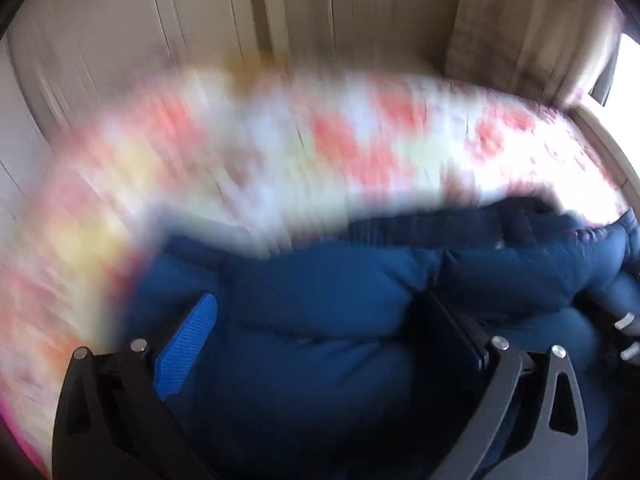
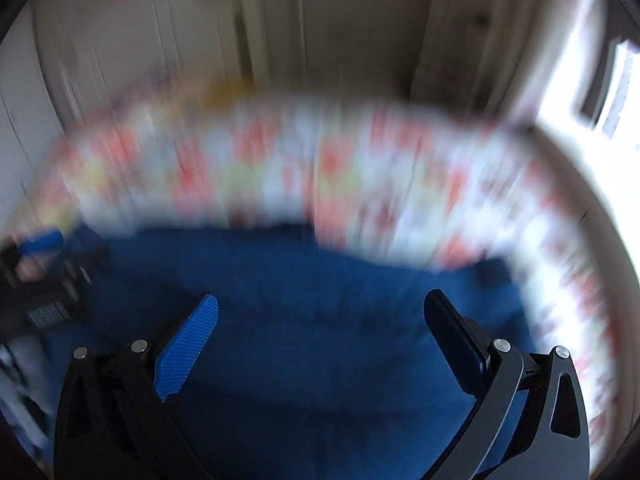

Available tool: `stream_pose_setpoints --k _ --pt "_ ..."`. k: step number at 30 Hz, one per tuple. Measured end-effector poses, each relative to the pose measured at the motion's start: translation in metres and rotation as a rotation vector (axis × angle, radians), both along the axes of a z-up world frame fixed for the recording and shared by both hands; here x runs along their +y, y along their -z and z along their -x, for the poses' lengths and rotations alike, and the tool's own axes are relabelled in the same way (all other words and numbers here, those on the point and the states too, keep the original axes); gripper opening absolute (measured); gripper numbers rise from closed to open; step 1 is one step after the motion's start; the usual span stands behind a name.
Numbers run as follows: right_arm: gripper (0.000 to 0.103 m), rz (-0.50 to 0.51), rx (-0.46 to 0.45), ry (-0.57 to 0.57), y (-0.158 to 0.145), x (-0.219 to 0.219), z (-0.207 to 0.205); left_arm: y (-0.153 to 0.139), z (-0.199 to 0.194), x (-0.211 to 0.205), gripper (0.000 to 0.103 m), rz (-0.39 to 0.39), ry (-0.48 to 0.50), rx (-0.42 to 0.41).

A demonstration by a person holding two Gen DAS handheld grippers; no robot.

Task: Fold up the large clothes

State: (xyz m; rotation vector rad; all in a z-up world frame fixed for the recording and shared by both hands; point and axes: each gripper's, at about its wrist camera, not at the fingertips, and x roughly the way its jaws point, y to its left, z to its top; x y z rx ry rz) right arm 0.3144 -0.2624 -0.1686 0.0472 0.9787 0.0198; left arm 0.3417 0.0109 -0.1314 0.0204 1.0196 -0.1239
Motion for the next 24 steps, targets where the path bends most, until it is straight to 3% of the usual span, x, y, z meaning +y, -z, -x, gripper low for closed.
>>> stream_pose_setpoints --k 1,10,13,18,21,22,24 --pt "0.099 -0.035 -0.007 0.012 0.005 -0.005 0.0 -0.002 0.0 0.002 0.101 0.015 -0.01 -0.016" --pt "0.099 0.001 -0.02 0.021 0.014 0.004 -0.001 0.002 0.009 -0.005 0.101 -0.061 -0.007 -0.067" --pt "0.099 -0.001 0.028 0.001 0.008 0.002 -0.009 0.001 0.007 -0.007 0.101 -0.073 -0.002 -0.071" --pt "0.099 0.031 -0.141 0.063 -0.035 -0.019 0.011 0.004 0.007 -0.006 0.101 -0.056 -0.004 -0.069" --pt "0.099 0.067 -0.048 0.095 -0.005 -0.054 -0.002 0.005 0.007 -0.006 0.101 -0.049 -0.003 -0.069" --pt "0.099 -0.052 -0.001 0.1 0.012 -0.071 -0.007 0.005 0.007 -0.005 0.101 -0.045 -0.004 -0.069" --pt "0.095 -0.167 -0.033 0.15 0.008 -0.091 -0.001 0.005 0.007 -0.005 0.101 -0.047 -0.004 -0.071"
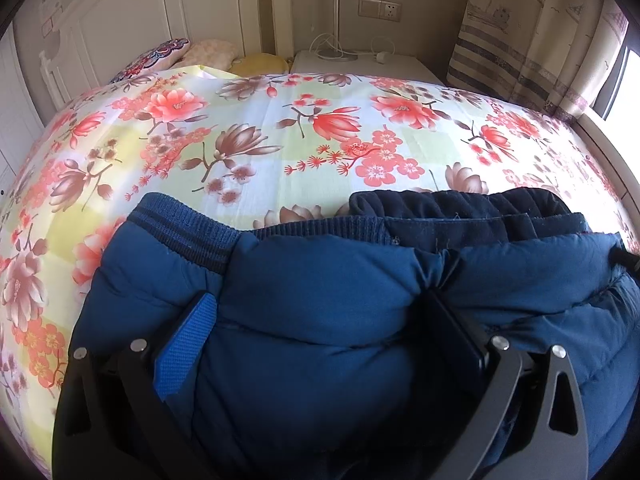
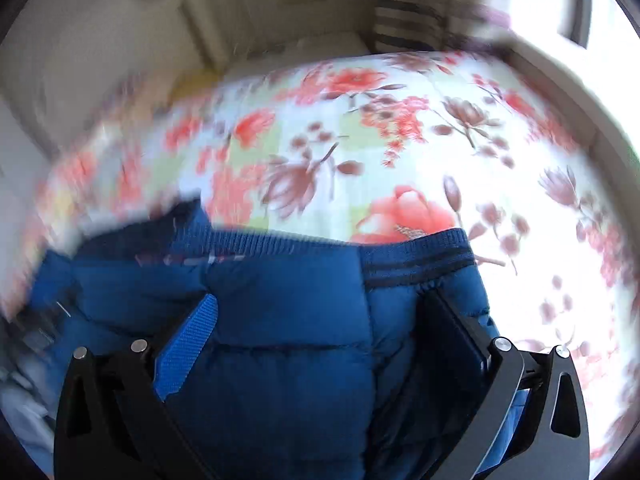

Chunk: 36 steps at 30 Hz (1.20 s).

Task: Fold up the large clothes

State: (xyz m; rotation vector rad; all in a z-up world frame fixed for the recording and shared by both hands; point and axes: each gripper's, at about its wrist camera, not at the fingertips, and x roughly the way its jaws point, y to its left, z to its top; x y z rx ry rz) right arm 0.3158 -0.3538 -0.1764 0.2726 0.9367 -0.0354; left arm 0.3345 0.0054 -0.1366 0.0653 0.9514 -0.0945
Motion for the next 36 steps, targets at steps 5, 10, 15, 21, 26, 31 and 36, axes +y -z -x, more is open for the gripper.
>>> stream_pose_setpoints --k 5,10,15,21,26,31,36 --pt "0.099 0.04 0.003 0.039 0.001 -0.004 0.002 -0.001 0.0 -0.001 0.101 -0.011 0.001 0.005" --pt "0.099 0.088 0.008 0.031 0.006 0.003 -0.003 -0.03 0.003 -0.004 0.099 -0.117 0.034 -0.051" --pt "0.099 0.076 -0.017 0.034 0.008 -0.003 0.003 -0.022 -0.025 0.028 0.101 -0.129 0.01 -0.024" --pt "0.095 0.1 -0.013 0.066 0.001 0.0 0.007 -0.009 -0.028 0.048 0.101 -0.003 -0.03 -0.007" --pt "0.094 0.234 -0.172 -0.079 -0.049 0.075 0.027 -0.009 -0.026 0.051 0.101 0.016 -0.044 -0.012" --pt "0.091 0.417 -0.1 -0.297 -0.018 0.172 -0.002 -0.007 -0.026 0.052 0.101 0.02 -0.046 -0.013" --pt "0.093 0.383 -0.033 -0.333 0.0 0.173 -0.015 -0.007 -0.027 0.056 0.101 0.035 -0.055 -0.011"
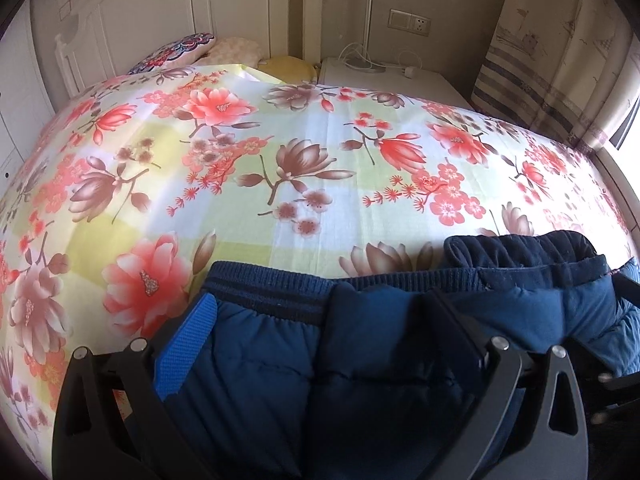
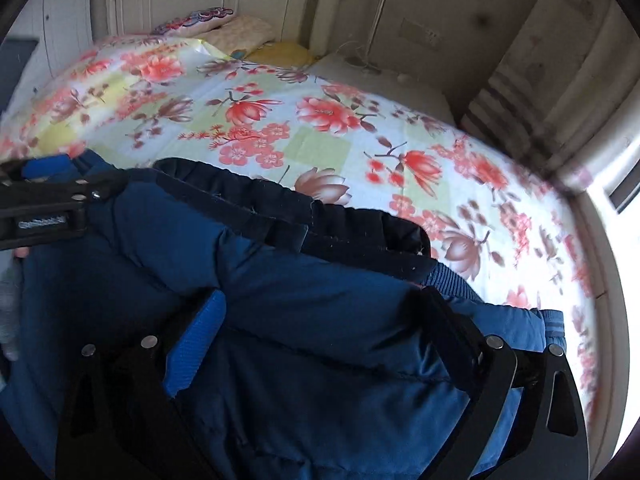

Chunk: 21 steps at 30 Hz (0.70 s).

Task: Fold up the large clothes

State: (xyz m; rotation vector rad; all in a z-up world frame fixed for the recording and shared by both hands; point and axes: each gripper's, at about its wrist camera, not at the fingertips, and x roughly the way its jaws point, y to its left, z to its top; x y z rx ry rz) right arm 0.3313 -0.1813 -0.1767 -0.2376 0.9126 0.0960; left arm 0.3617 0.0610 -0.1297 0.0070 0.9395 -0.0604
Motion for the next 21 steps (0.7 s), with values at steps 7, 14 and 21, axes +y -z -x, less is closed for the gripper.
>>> stream_pose_setpoints --k 7,14,21 --pt "0.087 -0.107 -0.018 0.275 -0.012 -0.108 0.027 0.0 -0.001 0.001 0.101 0.011 -0.001 0.002" --pt "0.094 -0.257 0.012 0.289 0.008 -0.138 0.028 0.0 0.0 0.002 0.101 0.016 -0.002 0.0" --pt "0.093 -0.246 -0.047 0.312 -0.008 -0.141 0.039 -0.021 0.021 0.0 0.098 -0.03 -0.06 -0.055"
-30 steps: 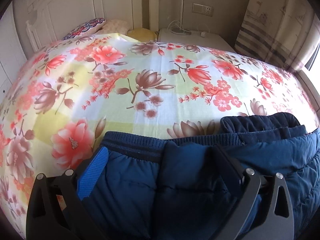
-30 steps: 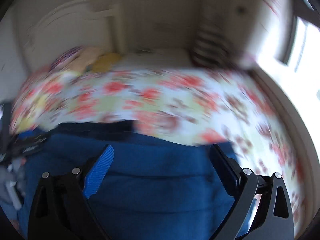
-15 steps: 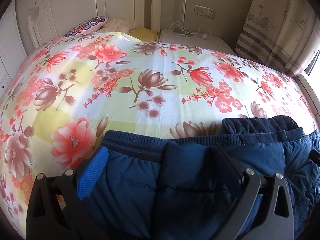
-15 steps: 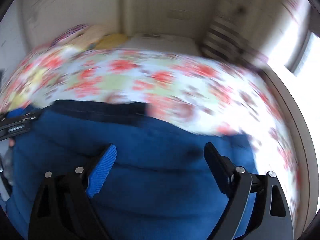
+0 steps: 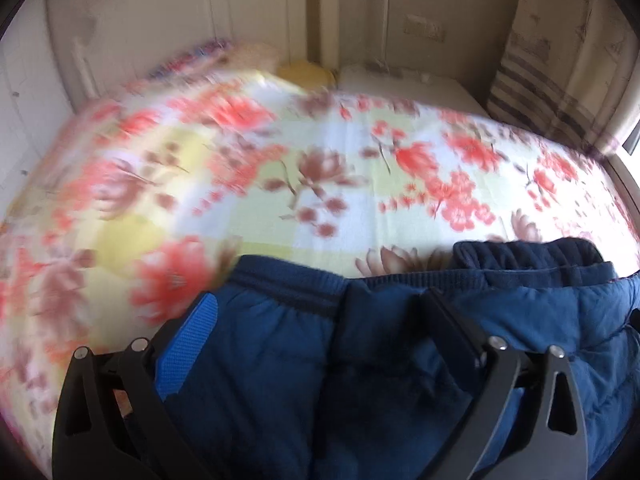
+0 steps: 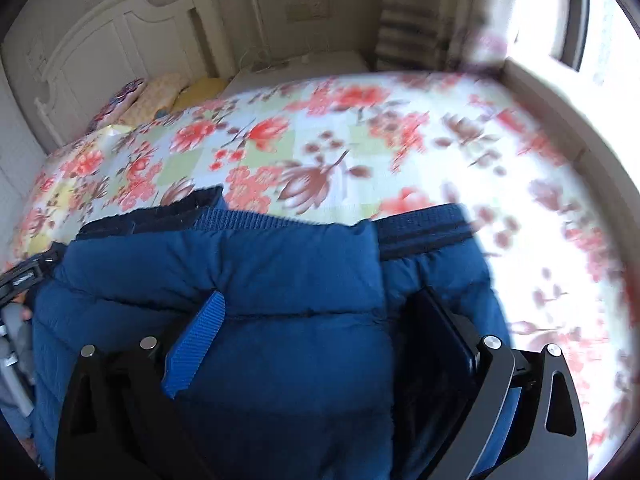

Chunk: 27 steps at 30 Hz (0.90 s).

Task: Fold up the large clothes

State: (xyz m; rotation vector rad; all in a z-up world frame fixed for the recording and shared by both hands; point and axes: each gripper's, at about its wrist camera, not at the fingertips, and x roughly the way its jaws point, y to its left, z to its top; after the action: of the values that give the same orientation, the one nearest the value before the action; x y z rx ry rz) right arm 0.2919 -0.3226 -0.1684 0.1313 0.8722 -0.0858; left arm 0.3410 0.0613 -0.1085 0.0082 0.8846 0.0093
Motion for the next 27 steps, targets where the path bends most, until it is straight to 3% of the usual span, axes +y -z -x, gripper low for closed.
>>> stream_pose_setpoints --k 2,4,7,8,10,17,20,23,24,25,26,27 --pt "0.094 0.013 -0.054 -0.027 -0.015 0.011 0.009 -0.015 0.02 -0.006 0.098 0.073 0.045 -0.038" --pt "0.094 0.041 -0.084 -0.096 -0.029 0.037 0.017 -0.027 0.039 -0.022 0.099 0.088 0.109 -0.066" --pt "0.096 0.199 -0.038 -0.234 -0.027 0.089 0.022 -0.019 0.059 -0.063 0.101 -0.051 0.196 -0.088" --pt "0.097 0.238 0.0 -0.278 -0.015 0.104 0.021 -0.003 0.06 -0.078 0.101 -0.127 0.221 -0.06" --pt "0.098 0.273 0.044 -0.298 0.009 0.116 0.016 0.018 0.053 -0.089 0.101 -0.185 0.221 -0.005" --pt "0.098 0.153 0.043 -0.275 0.009 0.097 0.016 0.013 0.054 -0.062 0.101 -0.07 0.163 -0.015" --pt "0.098 0.146 0.005 -0.214 -0.003 0.083 0.026 -0.001 0.07 -0.037 0.101 -0.067 0.112 -0.067" --pt "0.098 0.152 -0.015 -0.135 -0.013 0.05 0.036 0.0 0.077 -0.006 0.101 -0.088 0.056 -0.056" --pt "0.098 0.153 -0.006 -0.1 -0.012 0.035 0.038 0.004 0.076 0.004 0.101 -0.072 0.035 -0.037" --pt "0.098 0.129 0.01 -0.068 -0.007 0.02 0.038 0.009 0.074 0.017 0.101 -0.007 0.02 -0.007" --pt "0.098 0.087 0.019 -0.054 -0.002 0.009 0.038 0.011 0.072 0.027 0.101 0.063 0.012 0.009" --pt "0.098 -0.004 0.019 -0.051 0.004 -0.004 0.038 0.012 0.071 0.031 0.101 0.084 0.002 0.014"
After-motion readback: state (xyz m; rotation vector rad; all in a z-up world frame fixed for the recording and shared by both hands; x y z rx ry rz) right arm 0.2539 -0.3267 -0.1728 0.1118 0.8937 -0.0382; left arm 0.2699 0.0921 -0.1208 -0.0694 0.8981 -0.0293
